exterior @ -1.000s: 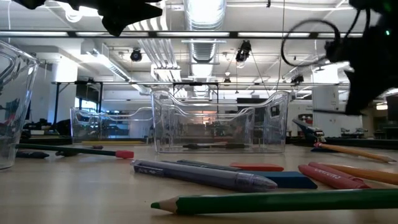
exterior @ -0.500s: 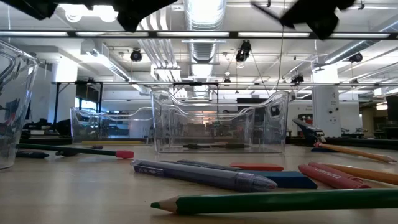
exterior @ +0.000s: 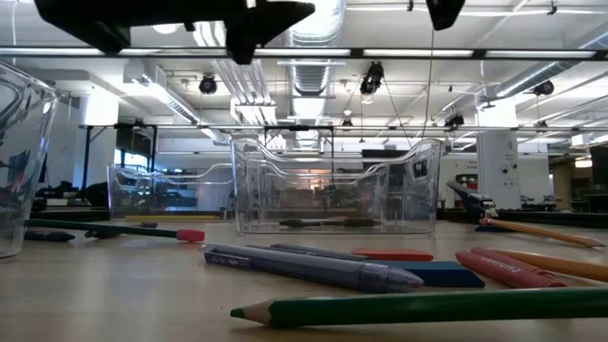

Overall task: Sort crayons/erasers/pens/pencils in bins
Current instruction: Put the top right blue crayon into the bottom transparent bin

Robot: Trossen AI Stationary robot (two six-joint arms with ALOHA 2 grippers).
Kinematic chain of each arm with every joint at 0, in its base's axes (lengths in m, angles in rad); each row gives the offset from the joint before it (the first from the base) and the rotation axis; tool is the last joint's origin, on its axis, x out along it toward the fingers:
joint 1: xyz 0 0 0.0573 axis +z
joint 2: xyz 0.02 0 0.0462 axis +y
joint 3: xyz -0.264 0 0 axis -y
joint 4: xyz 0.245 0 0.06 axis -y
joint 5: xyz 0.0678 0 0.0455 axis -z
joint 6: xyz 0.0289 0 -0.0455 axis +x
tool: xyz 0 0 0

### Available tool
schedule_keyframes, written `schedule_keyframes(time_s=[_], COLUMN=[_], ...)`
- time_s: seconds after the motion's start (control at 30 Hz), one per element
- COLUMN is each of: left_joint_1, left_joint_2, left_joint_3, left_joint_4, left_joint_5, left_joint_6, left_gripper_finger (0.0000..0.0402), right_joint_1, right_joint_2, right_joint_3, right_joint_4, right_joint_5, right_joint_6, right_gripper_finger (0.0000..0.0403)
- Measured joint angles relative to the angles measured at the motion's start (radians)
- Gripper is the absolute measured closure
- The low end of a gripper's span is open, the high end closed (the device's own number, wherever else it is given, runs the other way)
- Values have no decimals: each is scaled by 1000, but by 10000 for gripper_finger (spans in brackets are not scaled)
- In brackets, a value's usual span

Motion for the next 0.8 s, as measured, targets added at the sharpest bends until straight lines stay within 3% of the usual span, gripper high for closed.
schedule_keyframes(time_s=[0.17, 0.37, 0.6, 0.8], left_joint_1=[0, 0, 0, 0], left_joint_2=[50, 62, 59, 56], left_joint_3=[44, 64, 64, 63], left_joint_4=[-1, 0, -1, -1], left_joint_5=[5, 5, 7, 8], left_joint_6=[0, 0, 0, 0], left_gripper_finger=[62, 72, 133, 225], right_joint_1=[-21, -32, -53, -73], right_joint_2=[56, 98, 133, 146], right_joint_3=[33, 63, 90, 95], right_joint_4=[3, 4, 8, 14], right_joint_5=[0, -2, -2, 2], right_joint_6=[0, -1, -1, -3], right_gripper_finger=[390, 390, 390, 390])
